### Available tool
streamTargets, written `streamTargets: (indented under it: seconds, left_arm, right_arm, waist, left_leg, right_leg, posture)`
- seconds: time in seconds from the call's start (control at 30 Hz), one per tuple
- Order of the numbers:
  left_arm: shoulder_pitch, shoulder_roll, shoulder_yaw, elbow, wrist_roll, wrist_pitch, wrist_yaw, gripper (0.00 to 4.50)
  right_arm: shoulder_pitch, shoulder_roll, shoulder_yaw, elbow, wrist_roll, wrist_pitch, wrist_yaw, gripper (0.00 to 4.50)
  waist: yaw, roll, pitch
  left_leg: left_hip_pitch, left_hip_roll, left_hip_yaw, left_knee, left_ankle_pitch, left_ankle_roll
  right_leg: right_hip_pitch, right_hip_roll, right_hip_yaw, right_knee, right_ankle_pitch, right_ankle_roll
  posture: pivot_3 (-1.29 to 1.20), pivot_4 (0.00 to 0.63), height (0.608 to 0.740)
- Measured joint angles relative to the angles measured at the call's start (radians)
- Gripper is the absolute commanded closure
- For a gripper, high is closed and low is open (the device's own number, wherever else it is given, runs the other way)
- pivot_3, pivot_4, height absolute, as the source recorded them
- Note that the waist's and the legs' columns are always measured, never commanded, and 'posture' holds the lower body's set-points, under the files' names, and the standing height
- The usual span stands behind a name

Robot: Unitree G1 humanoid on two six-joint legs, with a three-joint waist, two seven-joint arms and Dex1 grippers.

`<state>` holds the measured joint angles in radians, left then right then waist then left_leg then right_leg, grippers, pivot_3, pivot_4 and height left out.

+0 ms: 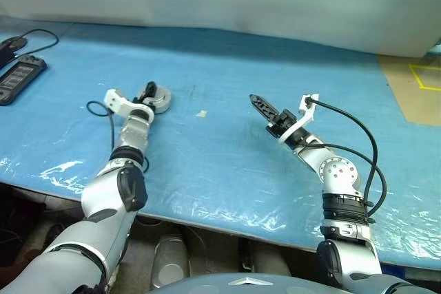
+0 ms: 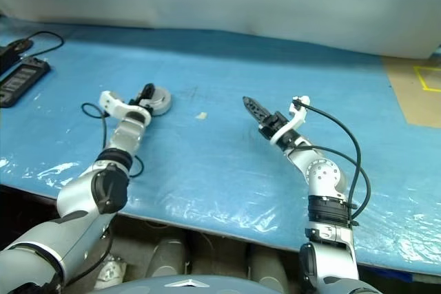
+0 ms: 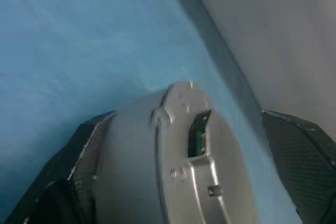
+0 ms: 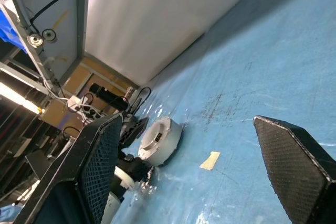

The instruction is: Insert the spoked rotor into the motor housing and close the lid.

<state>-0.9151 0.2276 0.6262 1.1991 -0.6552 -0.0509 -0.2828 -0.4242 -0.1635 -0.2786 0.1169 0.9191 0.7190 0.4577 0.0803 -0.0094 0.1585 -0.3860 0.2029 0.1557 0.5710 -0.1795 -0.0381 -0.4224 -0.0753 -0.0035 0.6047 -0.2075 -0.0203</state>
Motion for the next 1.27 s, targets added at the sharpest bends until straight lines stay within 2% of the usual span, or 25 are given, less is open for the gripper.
streamTargets:
  seconds: [0.2,0.33,0.47,0.6,0.7,0.87,0.9,0.97,1.07,1.27]
  left_arm:
    - [0.088,0.05,0.016,-0.096,-0.004,-0.012,-0.01,0.04]
    - [0.142,0.04,-0.006,-0.218,-0.01,0.013,-0.135,0.04]
    - [0.181,0.012,-0.124,-0.414,0.02,0.021,-0.321,0.04]
    - [0.257,-0.005,-0.292,-0.638,0.02,0.168,-0.509,0.04]
    - [0.317,-0.007,-0.433,-0.737,0.05,0.24,-0.632,0.04]
    - [0.356,0.009,-0.596,-0.782,0.147,0.237,-0.771,0.04]
    - [0.359,0.016,-0.623,-0.778,0.176,0.214,-0.794,0.01]
    - [0.358,0.035,-0.676,-0.742,0.251,0.132,-0.836,0.01]
    - [0.357,0.048,-0.706,-0.673,0.314,0.046,-0.883,0.01]
    - [0.336,0.049,-0.721,-0.618,0.348,-0.031,-0.952,0.01]
  right_arm:
    - [-0.035,0.002,0.017,0.04,-0.03,-0.002,0.018,0.28]
    - [-0.042,0.006,0.025,0.045,-0.084,-0.079,0.06,0.28]
    - [-0.042,-0.029,0.049,0.057,-0.196,-0.242,0.136,0.28]
    - [-0.04,-0.106,0.045,0.122,-0.281,-0.354,0.195,0.28]
    - [-0.032,-0.145,0.023,0.15,-0.308,-0.423,0.237,0.28]
    - [0.005,-0.18,0.0,0.128,-0.31,-0.475,0.302,0.28]
    - [0.022,-0.192,0.003,0.115,-0.313,-0.477,0.322,0.14]
    - [0.076,-0.253,0.04,0.068,-0.336,-0.477,0.388,0.14]
    - [0.149,-0.356,0.12,0.03,-0.425,-0.516,0.49,0.14]
    - [0.169,-0.36,0.153,0.031,-0.491,-0.625,0.541,0.14]
  waist:
    - [-0.002,0.0,0.0]
    - [0.009,-0.001,0.001]
    - [0.018,-0.001,0.001]
    - [0.014,-0.001,0.001]
    - [0.011,-0.001,0.001]
    - [-0.001,-0.001,0.001]
    - [-0.002,-0.001,0.001]
    - [-0.003,-0.001,0.001]
    - [-0.004,-0.001,0.001]
    - [-0.009,-0.001,0.001]
  left_leg:
    - [-0.001,0.0,0.0,0.0,0.0,0.0]
    - [-0.003,0.001,0.0,0.0,0.0,0.0]
    - [-0.005,0.002,0.0,0.0,0.0,0.0]
    - [-0.005,0.002,0.001,0.0,0.0,0.0]
    - [-0.003,0.002,0.003,-0.001,0.0,0.0]
    - [0.001,0.002,0.007,-0.005,0.0,0.001]
    - [0.001,0.002,0.007,-0.005,0.0,0.001]
    - [0.001,0.002,0.007,-0.005,0.0,0.001]
    - [0.001,0.002,0.007,-0.005,0.0,0.001]
    - [0.002,0.003,0.009,-0.004,-0.002,0.005]
  right_leg:
    - [0.0,-0.001,0.0,-0.001,0.0,0.0]
    - [-0.001,-0.001,-0.002,-0.001,0.0,0.0]
    - [-0.001,-0.002,-0.003,-0.001,0.0,-0.001]
    - [-0.002,-0.003,-0.002,-0.001,0.0,-0.001]
    - [-0.002,-0.001,-0.002,-0.001,-0.001,-0.002]
    - [-0.002,0.0,0.002,-0.001,-0.002,-0.003]
    - [-0.002,0.0,0.002,-0.001,-0.002,-0.003]
    - [-0.002,0.0,0.002,-0.003,-0.002,-0.003]
    - [-0.002,0.0,0.002,-0.004,-0.002,-0.003]
    - [-0.002,-0.001,0.003,-0.002,-0.002,-0.003]
  posture:
    - [0.0,0.15,0.74]
    - [0.0,0.15,0.74]
    - [0.0,0.15,0.74]
    - [0.0,0.15,0.74]
    - [0.0,0.15,0.74]
    - [0.0,0.15,0.74]
    - [0.0,0.15,0.74]
    - [0.0,0.15,0.74]
    - [0.0,0.15,0.74]
    - [0.0,0.15,0.74]
